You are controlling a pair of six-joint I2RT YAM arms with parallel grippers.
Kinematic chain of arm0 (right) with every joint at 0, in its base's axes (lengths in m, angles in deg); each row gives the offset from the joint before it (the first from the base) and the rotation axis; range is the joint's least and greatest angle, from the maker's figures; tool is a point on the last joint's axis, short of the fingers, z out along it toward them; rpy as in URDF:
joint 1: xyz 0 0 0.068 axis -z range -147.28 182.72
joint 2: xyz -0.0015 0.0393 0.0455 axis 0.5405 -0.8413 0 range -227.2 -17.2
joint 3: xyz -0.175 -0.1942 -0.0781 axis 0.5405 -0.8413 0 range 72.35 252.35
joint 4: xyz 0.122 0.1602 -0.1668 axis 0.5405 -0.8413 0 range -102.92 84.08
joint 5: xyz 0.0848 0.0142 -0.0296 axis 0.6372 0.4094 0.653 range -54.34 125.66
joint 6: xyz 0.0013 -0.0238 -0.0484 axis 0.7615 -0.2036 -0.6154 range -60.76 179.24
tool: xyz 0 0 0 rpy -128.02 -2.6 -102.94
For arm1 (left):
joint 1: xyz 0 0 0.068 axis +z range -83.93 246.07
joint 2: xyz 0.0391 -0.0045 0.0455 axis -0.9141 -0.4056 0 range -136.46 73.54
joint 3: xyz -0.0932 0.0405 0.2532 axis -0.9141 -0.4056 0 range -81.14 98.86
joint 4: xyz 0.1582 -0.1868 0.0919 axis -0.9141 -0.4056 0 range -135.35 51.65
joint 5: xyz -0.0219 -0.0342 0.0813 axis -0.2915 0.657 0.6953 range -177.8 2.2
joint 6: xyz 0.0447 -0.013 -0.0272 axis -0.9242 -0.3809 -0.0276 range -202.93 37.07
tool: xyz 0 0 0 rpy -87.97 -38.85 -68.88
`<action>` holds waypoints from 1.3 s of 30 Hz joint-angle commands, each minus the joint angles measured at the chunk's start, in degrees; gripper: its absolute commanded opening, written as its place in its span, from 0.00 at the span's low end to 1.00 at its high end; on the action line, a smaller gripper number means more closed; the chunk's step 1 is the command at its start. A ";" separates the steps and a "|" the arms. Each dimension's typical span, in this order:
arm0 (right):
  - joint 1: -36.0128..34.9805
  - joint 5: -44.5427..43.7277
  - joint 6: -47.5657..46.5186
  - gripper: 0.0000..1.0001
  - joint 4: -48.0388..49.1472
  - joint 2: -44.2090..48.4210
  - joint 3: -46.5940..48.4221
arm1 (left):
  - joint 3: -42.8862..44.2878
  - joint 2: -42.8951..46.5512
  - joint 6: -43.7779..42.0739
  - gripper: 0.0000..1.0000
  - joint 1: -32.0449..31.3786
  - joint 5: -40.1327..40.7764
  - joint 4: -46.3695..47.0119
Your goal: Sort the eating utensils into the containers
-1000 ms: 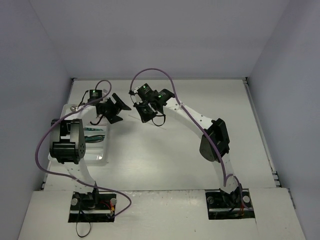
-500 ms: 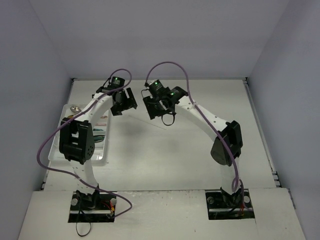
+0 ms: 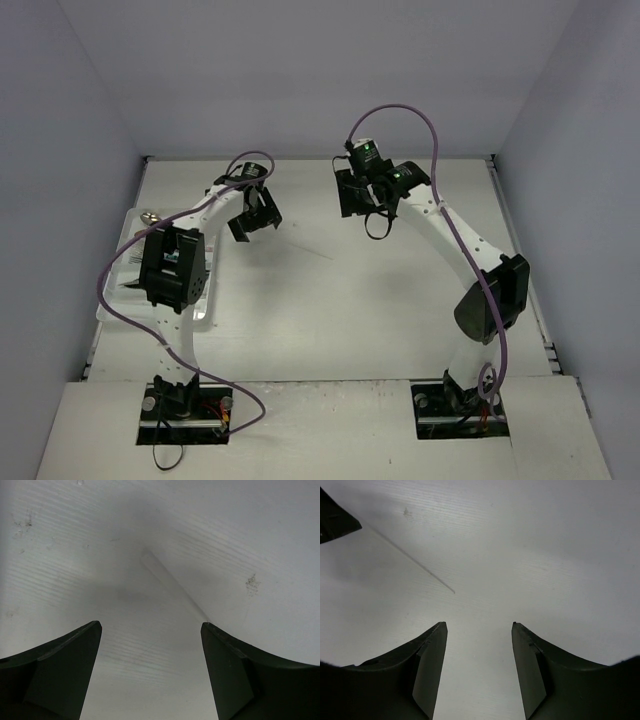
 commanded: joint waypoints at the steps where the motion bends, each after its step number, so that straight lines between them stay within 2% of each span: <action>1: -0.59 -0.20 1.13 0.51 0.71 3.96 -1.57 | 5.34 -0.61 3.97 0.78 -0.33 0.47 -0.46; 3: -0.59 -0.30 1.17 0.51 0.71 4.16 -1.81 | 6.03 -1.68 4.40 0.79 -0.42 0.34 -0.56; 4: -0.58 -0.40 1.24 0.50 0.71 4.31 -1.82 | 6.77 -2.13 4.51 0.84 -0.42 0.26 -0.64; 5: -0.50 -0.57 1.24 0.50 0.70 4.33 -1.91 | 7.19 -2.72 4.74 0.97 -0.42 0.24 -0.74; 10: -0.01 -0.87 1.24 0.49 0.48 4.93 -2.40 | 9.02 -6.51 4.07 0.97 -0.65 -0.68 -0.72; 19: 1.19 -0.67 0.66 0.46 -0.33 5.19 -2.96 | 12.29 -10.43 -2.07 0.97 -2.18 -0.88 -0.69; 26: 1.77 -0.73 0.72 0.45 -0.69 5.46 -3.38 | 10.34 -11.02 -3.66 0.77 -2.18 -1.06 -0.78; 34: 2.07 -0.55 0.72 0.42 -0.87 5.84 -3.87 | 7.18 -11.30 -9.04 0.72 -2.65 0.15 -2.87; 39: 2.28 -0.49 0.66 0.40 -0.96 6.50 -4.41 | 5.10 -11.15 -11.48 0.65 -2.99 0.39 -3.35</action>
